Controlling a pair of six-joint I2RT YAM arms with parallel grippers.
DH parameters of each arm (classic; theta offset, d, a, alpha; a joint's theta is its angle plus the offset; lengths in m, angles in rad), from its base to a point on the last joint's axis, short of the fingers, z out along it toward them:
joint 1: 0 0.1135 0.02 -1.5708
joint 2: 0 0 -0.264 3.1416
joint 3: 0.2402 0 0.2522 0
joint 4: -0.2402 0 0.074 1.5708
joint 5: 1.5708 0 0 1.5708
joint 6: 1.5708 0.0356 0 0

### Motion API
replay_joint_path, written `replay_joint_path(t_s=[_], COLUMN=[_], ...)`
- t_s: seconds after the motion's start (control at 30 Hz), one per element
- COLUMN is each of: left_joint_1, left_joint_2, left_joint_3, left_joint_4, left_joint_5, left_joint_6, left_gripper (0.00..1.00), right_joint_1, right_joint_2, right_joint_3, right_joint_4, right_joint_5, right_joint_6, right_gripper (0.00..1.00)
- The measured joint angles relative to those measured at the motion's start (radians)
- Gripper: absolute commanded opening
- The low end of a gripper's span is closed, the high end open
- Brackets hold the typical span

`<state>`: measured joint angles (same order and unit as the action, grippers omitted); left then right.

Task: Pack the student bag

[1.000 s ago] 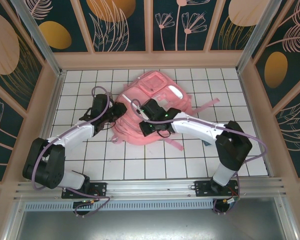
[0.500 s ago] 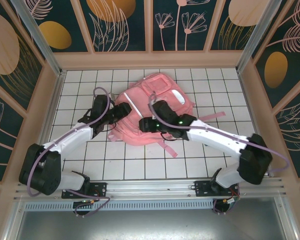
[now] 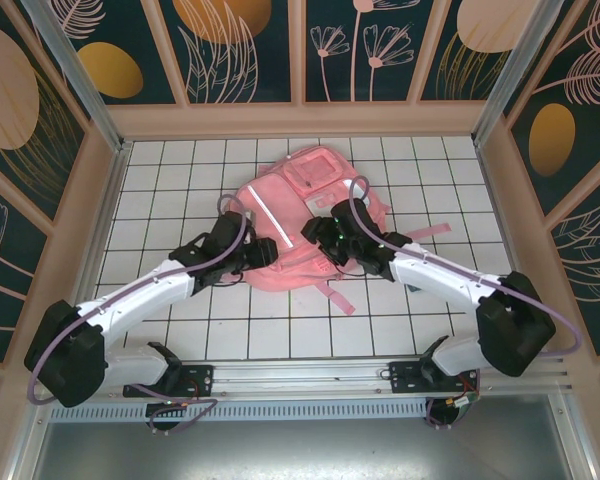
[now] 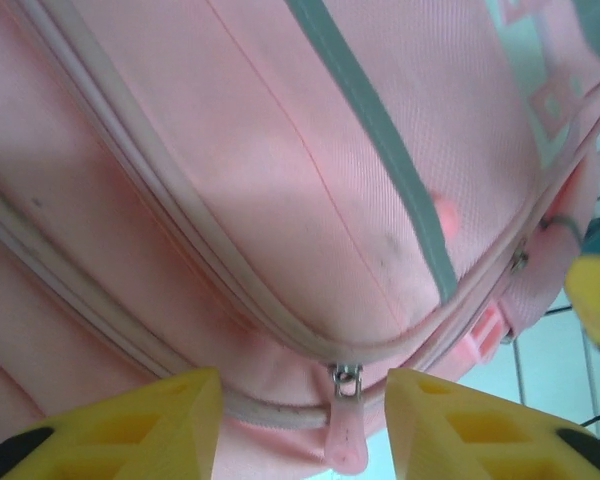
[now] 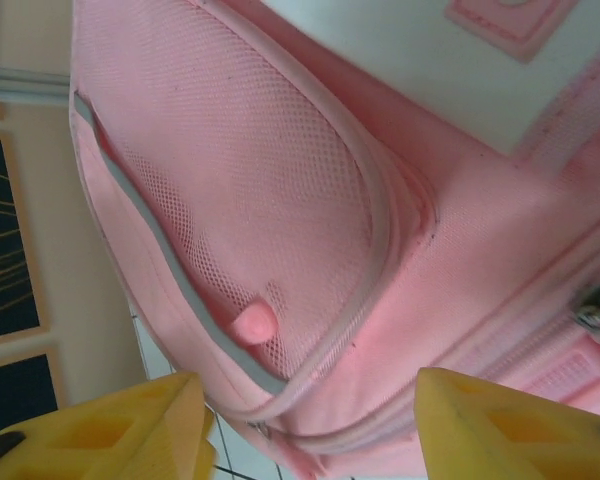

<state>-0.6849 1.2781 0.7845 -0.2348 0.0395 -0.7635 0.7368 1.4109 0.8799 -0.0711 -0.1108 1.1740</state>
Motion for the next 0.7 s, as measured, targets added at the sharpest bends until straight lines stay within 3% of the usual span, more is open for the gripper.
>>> replay_joint_path(t_s=[0.37, 0.7], left_joint_1=[-0.121, -0.148], left_joint_2=[0.113, 0.2], left_joint_3=[0.119, 0.159], left_joint_4=[-0.126, -0.154], left_joint_5=[-0.135, -0.155], left_joint_6=[-0.023, -0.037], left_gripper=[0.37, 0.24], right_joint_1=[-0.014, -0.023], right_joint_2=[0.123, 0.165], right_joint_3=[0.0, 0.019], right_joint_4=[0.091, 0.106], right_joint_5=[-0.068, -0.082], right_joint_6=[0.075, 0.082], right_gripper=[0.52, 0.4])
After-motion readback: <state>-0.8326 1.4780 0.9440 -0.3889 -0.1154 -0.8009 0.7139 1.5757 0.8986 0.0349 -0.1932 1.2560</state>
